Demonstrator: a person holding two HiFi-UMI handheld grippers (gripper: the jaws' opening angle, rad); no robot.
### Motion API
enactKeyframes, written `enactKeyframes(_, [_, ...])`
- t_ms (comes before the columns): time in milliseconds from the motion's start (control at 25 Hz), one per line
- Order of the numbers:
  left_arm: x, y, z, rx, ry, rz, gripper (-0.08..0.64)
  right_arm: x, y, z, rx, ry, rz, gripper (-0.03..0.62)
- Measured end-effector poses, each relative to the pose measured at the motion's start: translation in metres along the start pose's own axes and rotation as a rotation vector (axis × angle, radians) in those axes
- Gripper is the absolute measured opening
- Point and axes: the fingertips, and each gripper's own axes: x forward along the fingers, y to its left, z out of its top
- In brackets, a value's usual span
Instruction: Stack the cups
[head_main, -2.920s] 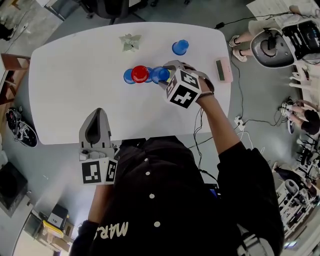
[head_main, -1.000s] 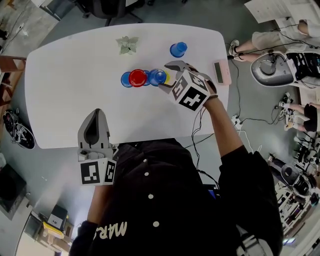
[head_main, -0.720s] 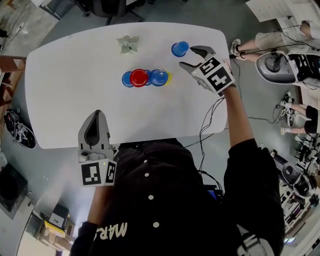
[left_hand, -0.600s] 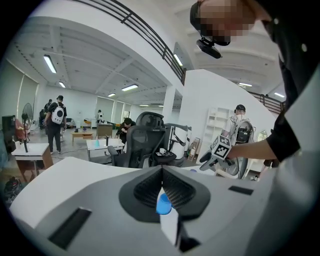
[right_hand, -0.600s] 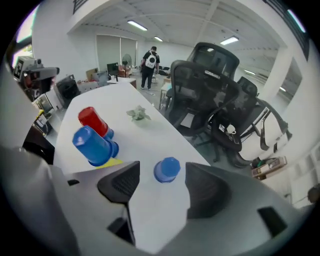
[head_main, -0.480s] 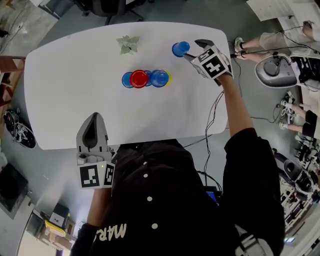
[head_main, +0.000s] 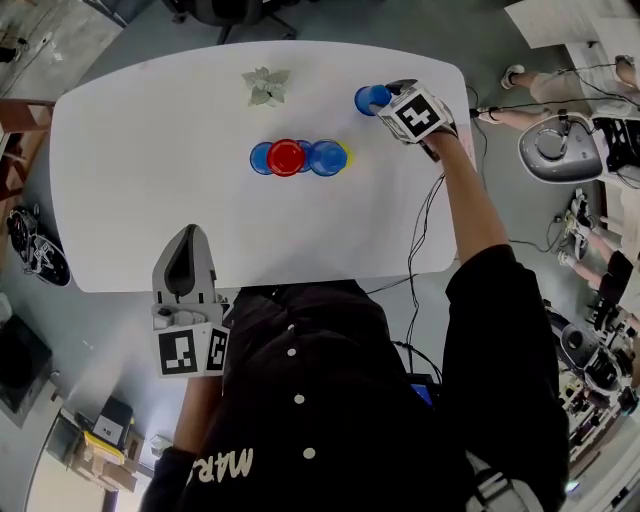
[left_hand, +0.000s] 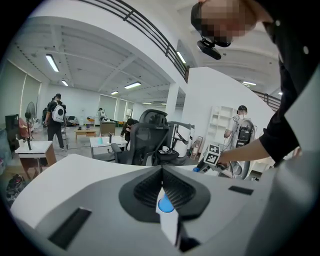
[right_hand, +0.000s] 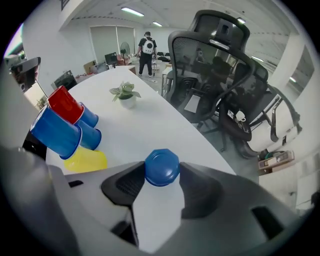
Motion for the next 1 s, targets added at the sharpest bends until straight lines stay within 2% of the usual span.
enactKeyframes(240, [0.001, -0.001, 0.003, 0.0, -0.015, -0.009, 0.011, -0.015, 0.002, 0.006, -0.048, -0.01, -0.04, 0.221])
enactKeyframes(360, [0.0, -0.006, 0.005, 0.002, -0.023, -0.017, 0.011, -0.032, 0.008, 0.013, -0.058, -0.029, -0.033, 0.221])
enactKeyframes(600, [-0.003, -0.012, 0.013, 0.004, -0.049, -0.033, 0.011, -0.084, 0.029, 0.034, -0.006, -0.102, -0.017, 0.22])
enactKeyframes(800, [-0.008, -0.016, 0.016, 0.006, -0.066, -0.04, 0.011, -0.136, 0.062, 0.061, -0.068, -0.158, -0.002, 0.219])
enactKeyframes(1000, [-0.011, -0.022, 0.018, 0.009, -0.08, -0.053, 0.011, -0.172, 0.109, 0.086, -0.155, -0.177, 0.065, 0.221])
